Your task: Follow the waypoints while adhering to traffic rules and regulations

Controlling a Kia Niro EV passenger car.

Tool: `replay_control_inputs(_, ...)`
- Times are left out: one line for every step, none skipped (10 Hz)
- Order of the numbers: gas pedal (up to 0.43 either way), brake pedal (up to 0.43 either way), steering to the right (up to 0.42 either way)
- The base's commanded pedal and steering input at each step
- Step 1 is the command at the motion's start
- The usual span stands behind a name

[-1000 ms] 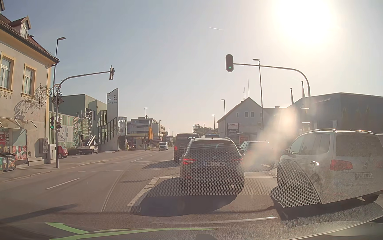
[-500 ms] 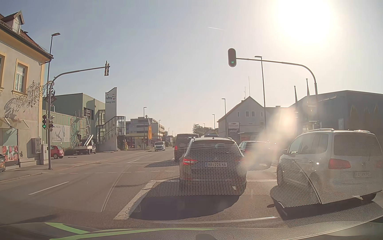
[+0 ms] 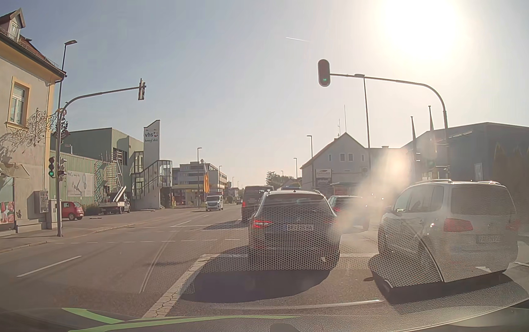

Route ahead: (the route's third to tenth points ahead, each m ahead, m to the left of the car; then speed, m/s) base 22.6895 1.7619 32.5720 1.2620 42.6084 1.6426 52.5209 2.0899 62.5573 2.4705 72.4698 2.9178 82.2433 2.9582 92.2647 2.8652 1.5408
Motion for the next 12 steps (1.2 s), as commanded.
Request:
replay_control_inputs(0.0, 0.183, 0.001)
replay_control_inputs(0.0, 0.183, 0.001)
replay_control_inputs(0.0, 0.183, 0.001)
replay_control_inputs(0.0, 0.183, 0.001)
replay_control_inputs(0.0, 0.171, 0.0)
replay_control_inputs(0.0, 0.14, 0.0)
replay_control_inputs(0.0, 0.091, 0.0)
replay_control_inputs(0.0, 0.024, 0.001)
replay_control_inputs(0.0, 0.0, 0.0)
replay_control_inputs(0.0, 0.0, 0.0)
replay_control_inputs(0.0, 0.0, 0.0)
replay_control_inputs(0.0, 0.0, 0.0)
